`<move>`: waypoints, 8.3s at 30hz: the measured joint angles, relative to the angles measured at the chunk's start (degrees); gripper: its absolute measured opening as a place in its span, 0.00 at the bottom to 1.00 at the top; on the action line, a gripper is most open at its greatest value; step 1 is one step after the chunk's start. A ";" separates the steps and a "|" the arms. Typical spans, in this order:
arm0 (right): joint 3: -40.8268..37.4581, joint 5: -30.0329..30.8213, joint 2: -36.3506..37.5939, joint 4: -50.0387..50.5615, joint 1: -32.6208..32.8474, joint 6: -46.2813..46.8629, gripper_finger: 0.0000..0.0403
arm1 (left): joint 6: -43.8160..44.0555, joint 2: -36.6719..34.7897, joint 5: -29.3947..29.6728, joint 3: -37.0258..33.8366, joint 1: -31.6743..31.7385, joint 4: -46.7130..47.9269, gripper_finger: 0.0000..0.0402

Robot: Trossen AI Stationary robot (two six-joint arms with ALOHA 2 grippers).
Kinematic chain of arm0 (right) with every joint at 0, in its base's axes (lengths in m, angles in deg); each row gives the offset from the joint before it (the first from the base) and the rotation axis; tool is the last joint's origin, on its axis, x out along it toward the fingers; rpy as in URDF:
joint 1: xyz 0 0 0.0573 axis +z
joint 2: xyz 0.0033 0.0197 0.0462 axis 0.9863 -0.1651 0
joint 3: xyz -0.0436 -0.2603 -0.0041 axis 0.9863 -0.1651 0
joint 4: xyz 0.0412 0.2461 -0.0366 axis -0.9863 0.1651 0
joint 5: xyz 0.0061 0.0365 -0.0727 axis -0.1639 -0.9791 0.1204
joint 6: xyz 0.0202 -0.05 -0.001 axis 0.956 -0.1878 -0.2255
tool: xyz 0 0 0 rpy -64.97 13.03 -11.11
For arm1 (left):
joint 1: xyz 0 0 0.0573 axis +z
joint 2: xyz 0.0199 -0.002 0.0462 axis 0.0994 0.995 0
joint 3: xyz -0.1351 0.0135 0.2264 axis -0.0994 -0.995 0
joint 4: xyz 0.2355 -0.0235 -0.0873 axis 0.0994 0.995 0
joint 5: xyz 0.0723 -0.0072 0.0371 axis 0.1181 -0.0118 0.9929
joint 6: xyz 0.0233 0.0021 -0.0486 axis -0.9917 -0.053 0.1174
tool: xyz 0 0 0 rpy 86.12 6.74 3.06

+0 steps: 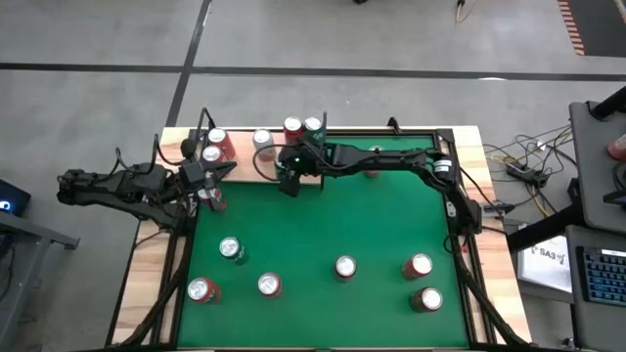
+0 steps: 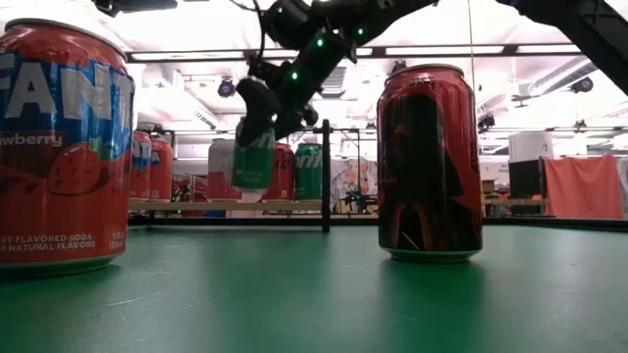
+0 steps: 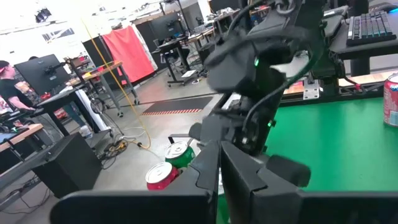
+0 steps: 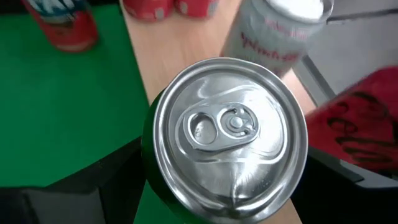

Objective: Place canned beverage on shelf
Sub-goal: Put the green soda can on the shelf aligned with the other green soda can

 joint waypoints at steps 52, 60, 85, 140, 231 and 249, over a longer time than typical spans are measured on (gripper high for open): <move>18.28 2.92 -1.03 15.79 -1.39 1.44 0.82 | 0.39 0.69 0.00 -0.04 0.00 0.50 0.00; 18.28 -1.68 -1.50 16.52 -1.39 0.68 0.60 | 0.23 1.86 -0.01 -0.04 0.01 0.44 0.00; 13.49 5.11 -2.13 18.48 -1.52 -1.98 0.03 | 0.42 1.96 -0.02 -0.04 0.00 0.44 0.00; 17.33 12.57 -3.07 28.71 -2.31 3.19 0.03 | -0.04 1.96 0.00 -0.04 0.01 1.45 0.00; 20.08 7.31 -3.10 35.73 -2.75 21.90 0.03 | -0.72 3.72 0.00 -0.04 0.01 2.01 0.00; 24.81 0.51 -2.98 43.68 -2.79 16.96 0.03 | -1.11 3.71 0.00 -0.04 0.00 2.05 0.00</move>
